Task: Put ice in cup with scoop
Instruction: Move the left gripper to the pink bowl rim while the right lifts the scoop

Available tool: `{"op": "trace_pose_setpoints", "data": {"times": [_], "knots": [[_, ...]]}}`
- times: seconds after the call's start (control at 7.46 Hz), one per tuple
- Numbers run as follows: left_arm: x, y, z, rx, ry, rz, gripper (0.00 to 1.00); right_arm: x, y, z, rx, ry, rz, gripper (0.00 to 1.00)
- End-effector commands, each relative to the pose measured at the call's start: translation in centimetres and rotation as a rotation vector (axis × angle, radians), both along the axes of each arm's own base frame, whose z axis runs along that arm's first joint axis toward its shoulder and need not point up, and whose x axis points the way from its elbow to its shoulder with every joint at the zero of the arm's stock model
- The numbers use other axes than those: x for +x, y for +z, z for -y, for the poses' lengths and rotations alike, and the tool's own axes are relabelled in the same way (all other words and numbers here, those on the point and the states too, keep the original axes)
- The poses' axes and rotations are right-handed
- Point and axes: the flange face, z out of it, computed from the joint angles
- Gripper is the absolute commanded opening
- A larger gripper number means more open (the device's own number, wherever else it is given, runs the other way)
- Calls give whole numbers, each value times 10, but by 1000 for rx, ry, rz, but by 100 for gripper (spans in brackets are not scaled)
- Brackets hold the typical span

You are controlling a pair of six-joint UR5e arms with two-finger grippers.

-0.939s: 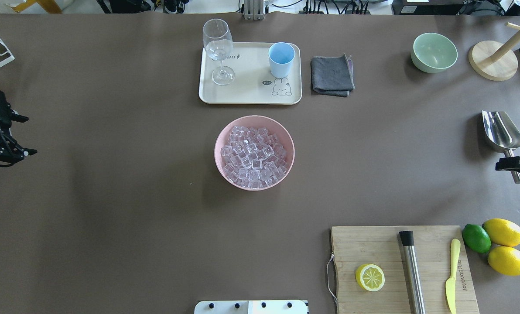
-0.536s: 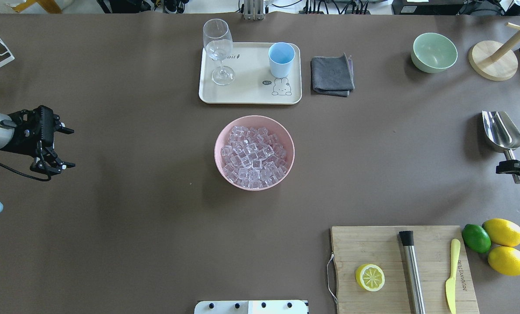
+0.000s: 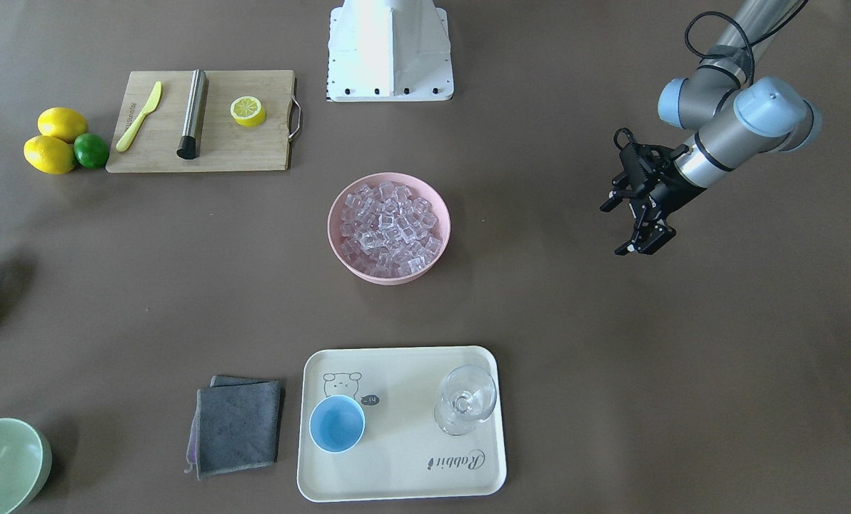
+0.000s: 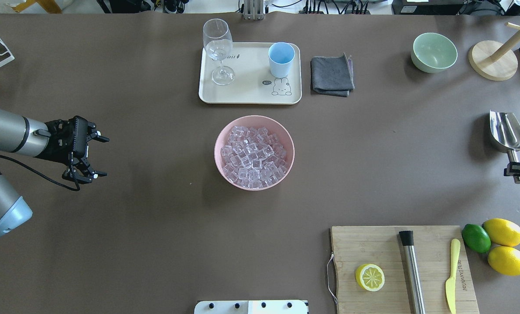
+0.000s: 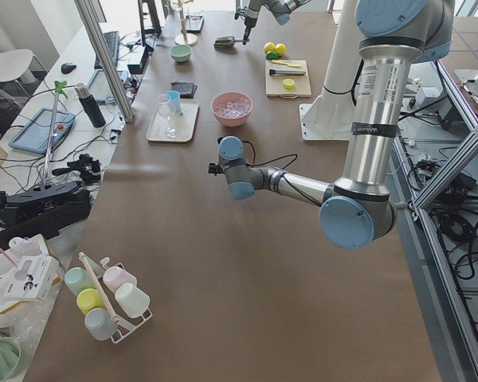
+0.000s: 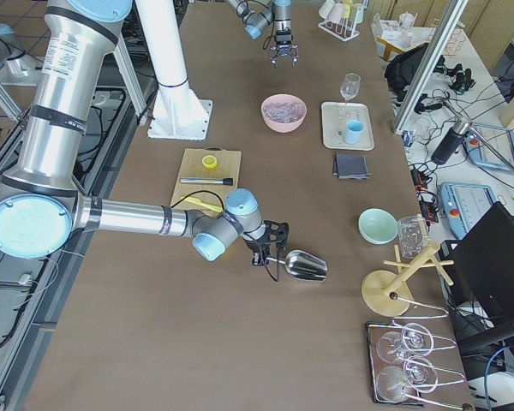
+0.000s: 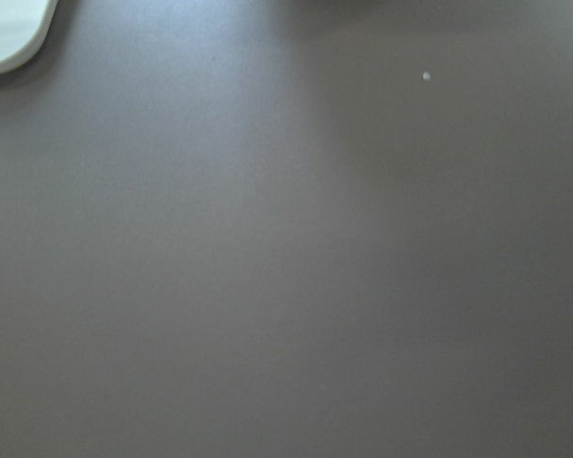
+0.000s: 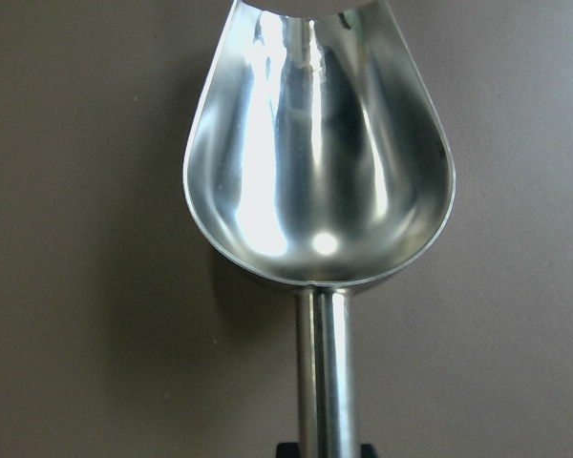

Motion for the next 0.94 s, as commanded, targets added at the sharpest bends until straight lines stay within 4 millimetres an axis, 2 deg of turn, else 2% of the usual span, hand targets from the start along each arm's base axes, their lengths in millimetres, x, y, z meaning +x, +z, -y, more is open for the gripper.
{"op": "trace_pose_setpoints", "data": {"times": [0.0, 0.13, 0.27, 0.4, 0.54, 0.67, 0.8], "knots": [[38, -37, -3, 46, 50, -45, 99, -3, -9, 0, 20, -59, 24, 0], [49, -53, -2, 63, 64, -65, 99, -6, -19, -4, 14, -139, 77, 0], [59, -72, 4, 55, 88, -71, 99, 3, -53, 7, 22, -163, 71, 0], [72, -97, 13, 30, 112, -60, 99, 15, -106, 12, 59, -220, 27, 0], [84, -116, 18, 22, 127, -51, 99, 34, -132, 16, 138, -310, 6, 0], [102, -124, 12, 28, 151, -56, 99, 42, -150, 17, 192, -345, 36, 0], [119, -135, 22, 31, 155, -59, 99, 44, -153, 17, 262, -405, 21, 0]]}}
